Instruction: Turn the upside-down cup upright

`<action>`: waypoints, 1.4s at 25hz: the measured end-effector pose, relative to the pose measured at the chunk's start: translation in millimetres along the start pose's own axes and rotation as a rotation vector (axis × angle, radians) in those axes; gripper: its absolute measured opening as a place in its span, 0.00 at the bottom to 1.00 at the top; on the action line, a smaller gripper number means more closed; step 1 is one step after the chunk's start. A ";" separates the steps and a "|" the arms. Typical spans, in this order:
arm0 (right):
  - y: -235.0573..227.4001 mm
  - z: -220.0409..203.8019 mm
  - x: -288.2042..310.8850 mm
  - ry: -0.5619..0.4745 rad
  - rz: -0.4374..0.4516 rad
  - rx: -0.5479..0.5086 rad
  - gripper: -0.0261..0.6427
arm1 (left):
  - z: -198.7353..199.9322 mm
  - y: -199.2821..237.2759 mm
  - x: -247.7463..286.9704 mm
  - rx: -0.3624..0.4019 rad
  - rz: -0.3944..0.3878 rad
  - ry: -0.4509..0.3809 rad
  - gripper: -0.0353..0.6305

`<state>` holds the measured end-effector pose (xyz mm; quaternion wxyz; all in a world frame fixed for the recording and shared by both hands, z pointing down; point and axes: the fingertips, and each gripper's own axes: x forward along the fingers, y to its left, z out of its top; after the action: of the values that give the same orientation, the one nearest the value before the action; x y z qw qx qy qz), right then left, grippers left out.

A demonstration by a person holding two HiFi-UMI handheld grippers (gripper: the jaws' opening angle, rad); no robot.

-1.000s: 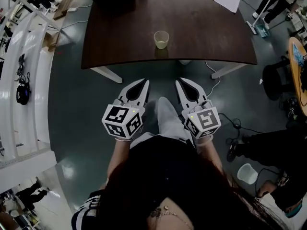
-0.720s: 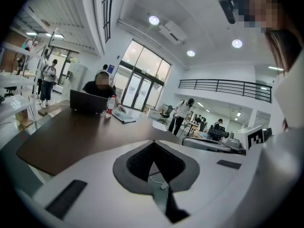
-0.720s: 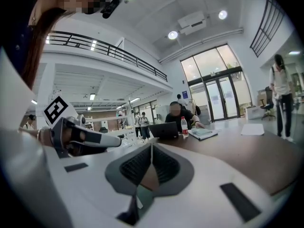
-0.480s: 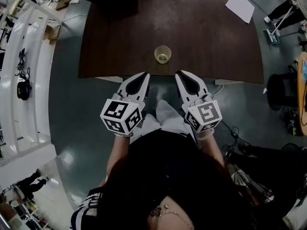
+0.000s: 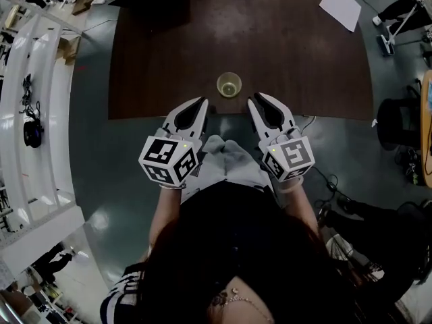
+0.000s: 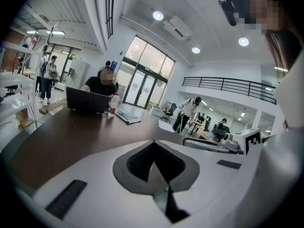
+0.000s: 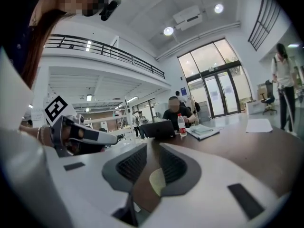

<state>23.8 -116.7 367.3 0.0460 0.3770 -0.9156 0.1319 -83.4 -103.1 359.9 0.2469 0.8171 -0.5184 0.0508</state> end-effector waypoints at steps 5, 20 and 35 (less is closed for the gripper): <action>-10.3 -12.9 17.0 0.039 0.018 0.002 0.32 | -1.8 12.3 18.1 -0.013 -0.014 0.027 0.06; -36.9 -70.0 59.1 0.196 0.019 -0.031 0.54 | -16.1 41.5 58.8 -0.047 -0.020 0.086 0.06; -26.4 -121.7 97.2 0.322 0.039 -0.057 0.61 | -33.0 76.0 59.0 -0.091 0.002 0.142 0.06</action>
<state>-28.7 -166.9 507.6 0.2004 0.3316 -0.9069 0.1655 -117.0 -162.4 435.4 0.3199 0.7989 -0.5022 0.0852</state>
